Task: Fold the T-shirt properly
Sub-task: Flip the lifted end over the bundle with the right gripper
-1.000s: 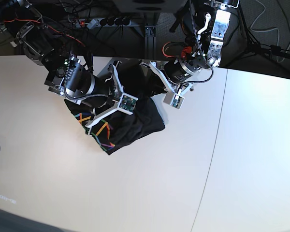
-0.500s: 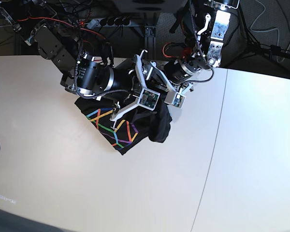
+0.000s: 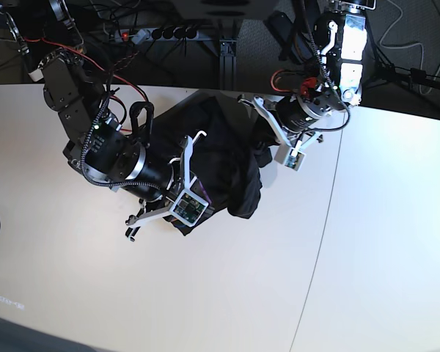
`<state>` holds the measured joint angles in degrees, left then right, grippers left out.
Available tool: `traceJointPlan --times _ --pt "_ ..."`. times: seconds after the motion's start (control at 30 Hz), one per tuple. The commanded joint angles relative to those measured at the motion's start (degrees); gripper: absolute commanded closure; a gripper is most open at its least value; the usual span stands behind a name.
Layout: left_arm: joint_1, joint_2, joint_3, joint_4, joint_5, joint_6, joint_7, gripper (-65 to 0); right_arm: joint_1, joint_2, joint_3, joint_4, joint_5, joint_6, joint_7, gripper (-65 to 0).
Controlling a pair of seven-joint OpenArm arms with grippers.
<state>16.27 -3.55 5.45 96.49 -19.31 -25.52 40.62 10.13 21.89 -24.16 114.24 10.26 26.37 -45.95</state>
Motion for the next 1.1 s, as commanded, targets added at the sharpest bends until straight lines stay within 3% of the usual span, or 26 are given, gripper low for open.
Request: traceJointPlan --times 0.0,0.13,0.27,0.53,0.77,0.97,1.07 --pt "-0.1 -0.4 -1.4 1.6 -0.1 0.2 1.4 0.0 0.8 0.2 0.5 -0.2 0.2 1.7 0.0 0.0" --pt "-0.1 -2.4 -4.2 2.6 -5.4 -0.9 3.6 0.0 0.4 0.2 0.5 -4.3 1.6 1.7 -3.0 0.0" --pt "0.0 -4.2 -5.5 2.6 -5.4 -0.9 3.8 0.0 -1.5 0.3 0.5 -5.1 6.0 1.7 -4.7 0.0" --pt "-0.1 -7.8 -9.8 2.6 -6.6 -0.9 3.8 0.0 -7.5 0.3 -1.4 -5.0 20.1 2.0 -10.8 0.0" --pt "-0.2 -9.7 -13.6 2.6 -10.0 -1.8 3.7 0.0 -8.8 0.0 -4.1 -0.5 28.8 3.9 -10.0 0.0" --pt "-0.2 -9.7 -13.8 2.6 -10.6 -2.4 3.8 0.0 -6.9 -1.1 -4.0 5.1 28.3 5.0 -9.3 0.0" --pt "-0.2 -9.9 -13.8 2.6 -10.7 -2.4 4.0 0.0 -5.2 -1.1 -3.1 4.9 20.2 4.9 -6.4 0.0"
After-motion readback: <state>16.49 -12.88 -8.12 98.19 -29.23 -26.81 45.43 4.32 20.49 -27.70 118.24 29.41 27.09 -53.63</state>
